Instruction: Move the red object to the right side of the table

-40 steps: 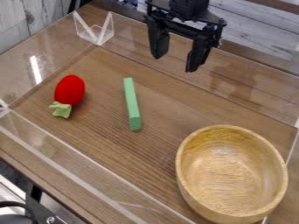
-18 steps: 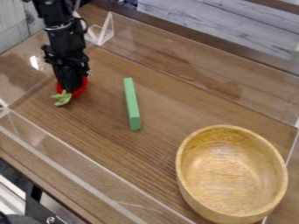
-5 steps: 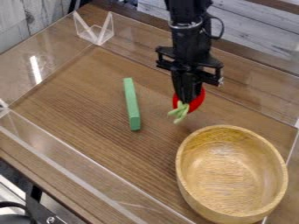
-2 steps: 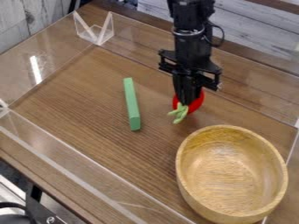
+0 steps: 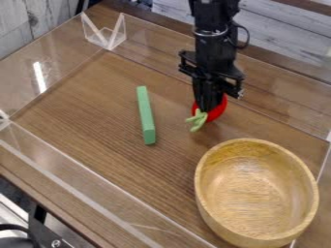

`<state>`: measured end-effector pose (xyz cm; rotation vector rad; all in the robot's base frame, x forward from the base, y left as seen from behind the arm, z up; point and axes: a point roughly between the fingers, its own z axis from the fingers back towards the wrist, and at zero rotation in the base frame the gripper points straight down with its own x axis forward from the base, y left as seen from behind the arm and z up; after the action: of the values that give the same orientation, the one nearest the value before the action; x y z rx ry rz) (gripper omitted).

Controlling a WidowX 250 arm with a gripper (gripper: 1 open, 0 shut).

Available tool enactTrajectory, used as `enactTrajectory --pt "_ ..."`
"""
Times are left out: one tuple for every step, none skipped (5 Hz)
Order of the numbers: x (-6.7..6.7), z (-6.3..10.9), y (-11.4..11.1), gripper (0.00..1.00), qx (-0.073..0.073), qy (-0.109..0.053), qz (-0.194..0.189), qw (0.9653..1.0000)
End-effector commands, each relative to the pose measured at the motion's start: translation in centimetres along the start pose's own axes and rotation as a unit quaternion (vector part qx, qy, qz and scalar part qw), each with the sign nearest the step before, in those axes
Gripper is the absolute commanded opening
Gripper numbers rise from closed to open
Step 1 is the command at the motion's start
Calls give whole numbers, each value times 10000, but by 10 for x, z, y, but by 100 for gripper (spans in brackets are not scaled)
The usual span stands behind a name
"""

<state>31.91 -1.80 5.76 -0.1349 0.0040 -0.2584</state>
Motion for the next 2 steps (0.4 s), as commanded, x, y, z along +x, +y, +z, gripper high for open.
enactTrajectory --pt "9 26 -6 100 71 -248 77 9996" --pt "10 35 -14 100 62 -248 199 9995"
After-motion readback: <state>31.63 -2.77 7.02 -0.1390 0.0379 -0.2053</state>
